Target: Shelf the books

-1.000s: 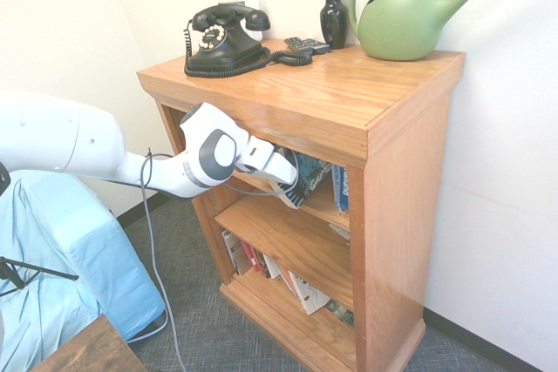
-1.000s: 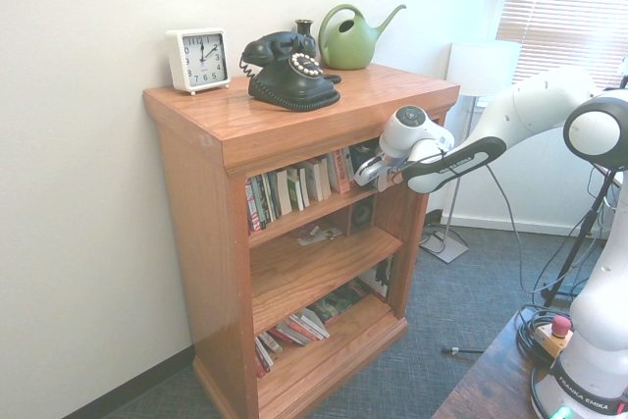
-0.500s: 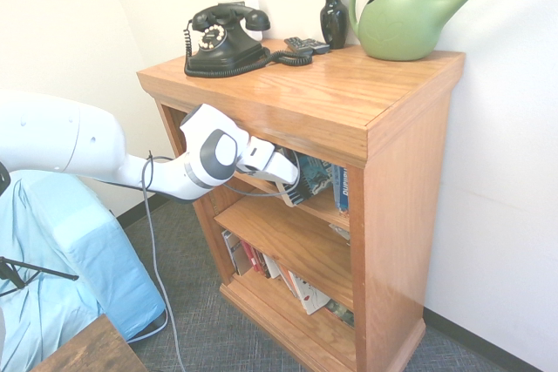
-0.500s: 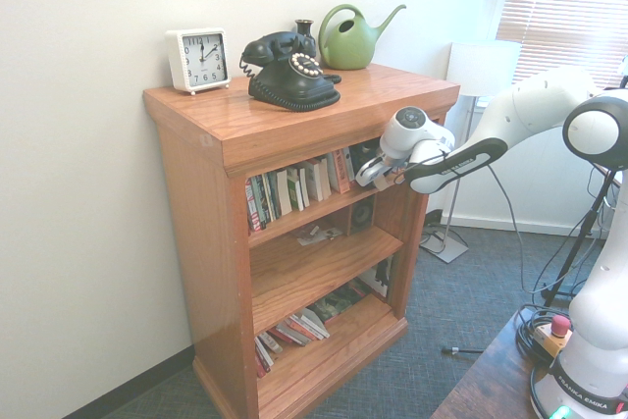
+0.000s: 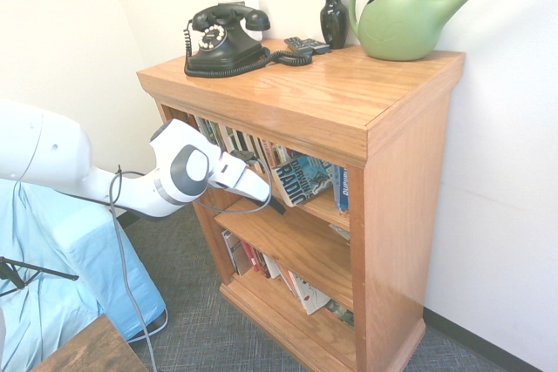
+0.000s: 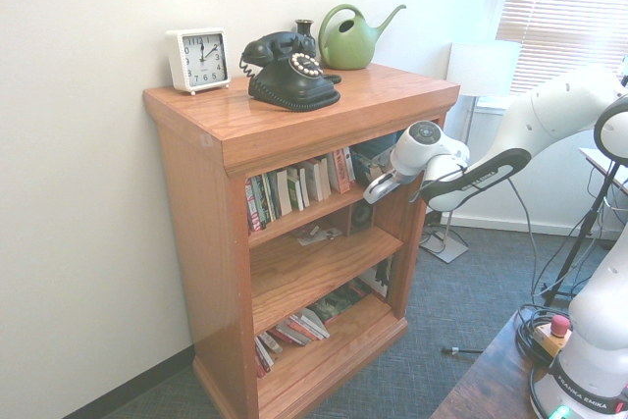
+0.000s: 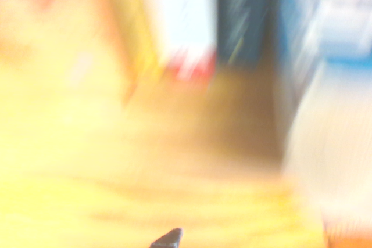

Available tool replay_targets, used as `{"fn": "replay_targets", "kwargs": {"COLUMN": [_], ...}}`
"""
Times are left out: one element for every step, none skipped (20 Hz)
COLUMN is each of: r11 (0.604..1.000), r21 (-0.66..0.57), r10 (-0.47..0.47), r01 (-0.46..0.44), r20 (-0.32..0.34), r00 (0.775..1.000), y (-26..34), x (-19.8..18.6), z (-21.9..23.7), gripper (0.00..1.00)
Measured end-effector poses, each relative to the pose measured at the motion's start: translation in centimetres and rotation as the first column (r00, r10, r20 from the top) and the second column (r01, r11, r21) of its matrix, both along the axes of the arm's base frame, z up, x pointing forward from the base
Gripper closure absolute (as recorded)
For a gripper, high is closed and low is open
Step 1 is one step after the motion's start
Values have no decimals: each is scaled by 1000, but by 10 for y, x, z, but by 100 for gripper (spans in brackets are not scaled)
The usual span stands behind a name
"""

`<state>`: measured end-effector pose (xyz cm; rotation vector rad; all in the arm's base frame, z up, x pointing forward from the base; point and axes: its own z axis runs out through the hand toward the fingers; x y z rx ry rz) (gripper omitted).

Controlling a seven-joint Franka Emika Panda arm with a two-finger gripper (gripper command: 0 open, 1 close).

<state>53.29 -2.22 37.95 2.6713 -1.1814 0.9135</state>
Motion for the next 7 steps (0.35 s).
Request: {"fn": "replay_targets", "kwargs": {"r11": [1000,1000,1000,1000,1000,1000,999], "r21": [0,-3,-6,-8,-5,3,20], "r10": [1,0,-2,-7,-16,-28,-36], "r01": [-1,0,2,7,16,28,37], "r20": [-1,-4,-7,-12,-15,-18,-26], "r00": [1000,1000,1000,1000,1000,999,999], "y": [2,3,4,5,5,4,4], "x": [-11,-23,-34,-45,-55,-65,-73], "z": [-1,-1,-1,-2,-3,-3,-2], "gripper": [0,0,0,0,0,0,0]}}
